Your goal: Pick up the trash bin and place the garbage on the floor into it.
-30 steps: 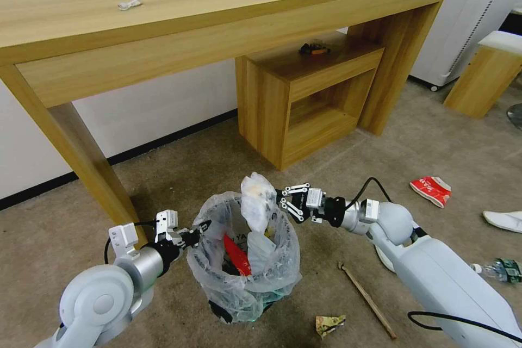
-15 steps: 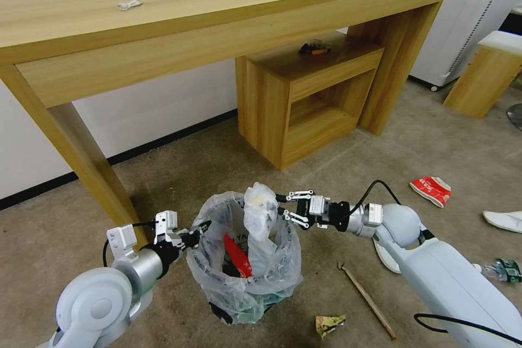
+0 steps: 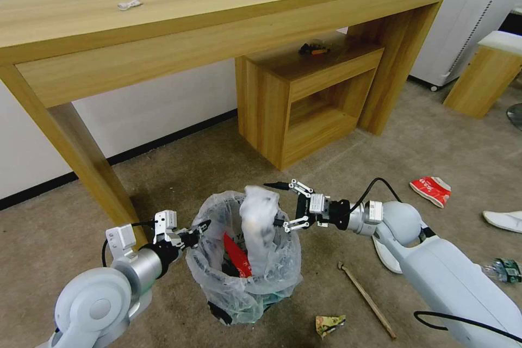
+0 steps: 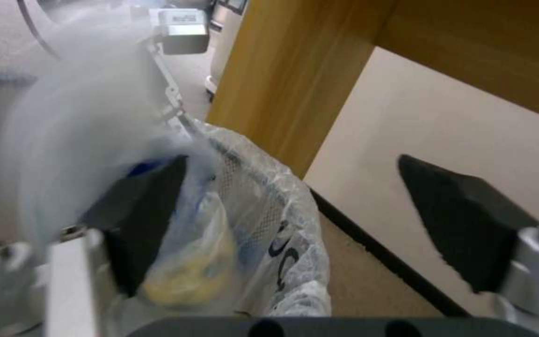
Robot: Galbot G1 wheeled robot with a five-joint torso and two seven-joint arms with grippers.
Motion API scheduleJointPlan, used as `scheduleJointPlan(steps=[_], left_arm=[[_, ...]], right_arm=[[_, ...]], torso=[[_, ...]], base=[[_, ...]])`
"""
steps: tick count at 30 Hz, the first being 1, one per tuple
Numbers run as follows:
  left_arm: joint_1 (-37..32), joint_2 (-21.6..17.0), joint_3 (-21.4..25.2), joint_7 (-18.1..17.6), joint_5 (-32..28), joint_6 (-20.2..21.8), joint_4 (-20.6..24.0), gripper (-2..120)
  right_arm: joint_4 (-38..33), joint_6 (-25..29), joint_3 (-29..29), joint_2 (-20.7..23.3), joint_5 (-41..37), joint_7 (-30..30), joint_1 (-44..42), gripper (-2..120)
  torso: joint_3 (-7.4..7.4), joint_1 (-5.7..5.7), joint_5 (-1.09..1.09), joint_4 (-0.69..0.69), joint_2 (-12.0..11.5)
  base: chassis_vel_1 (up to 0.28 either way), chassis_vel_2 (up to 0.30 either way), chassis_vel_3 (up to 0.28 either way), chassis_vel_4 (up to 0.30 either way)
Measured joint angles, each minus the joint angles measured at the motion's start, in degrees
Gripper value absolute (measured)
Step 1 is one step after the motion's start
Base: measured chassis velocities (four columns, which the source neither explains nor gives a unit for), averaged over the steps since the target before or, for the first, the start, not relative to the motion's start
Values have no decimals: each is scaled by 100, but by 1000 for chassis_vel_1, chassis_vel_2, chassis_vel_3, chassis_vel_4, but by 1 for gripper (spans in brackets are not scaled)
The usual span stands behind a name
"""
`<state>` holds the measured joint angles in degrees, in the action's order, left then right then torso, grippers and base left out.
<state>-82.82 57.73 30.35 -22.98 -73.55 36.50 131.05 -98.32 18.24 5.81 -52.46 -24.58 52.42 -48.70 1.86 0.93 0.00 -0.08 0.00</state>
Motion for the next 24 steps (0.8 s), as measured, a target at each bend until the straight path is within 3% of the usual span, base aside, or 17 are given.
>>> scheduleJointPlan(steps=[4,18,24], left_arm=[[-7,-3,9,2,6,0,1,2],[-14,-22,14,6,10,0,8,2],[-50,-30,42,8,12,0,36,2]], right_arm=[[-14,-13,-3,1,-7,-1,16,100],[-26,-15,9,22,-57,-14,65,100],[-146,-62,145,23,-358,-476,24,100]], torso=[[0,0,0,0,0],[0,0,0,0,0],[0,0,0,1,0]], base=[[0,0,0,0],[0,0,0,0],[0,0,0,0]])
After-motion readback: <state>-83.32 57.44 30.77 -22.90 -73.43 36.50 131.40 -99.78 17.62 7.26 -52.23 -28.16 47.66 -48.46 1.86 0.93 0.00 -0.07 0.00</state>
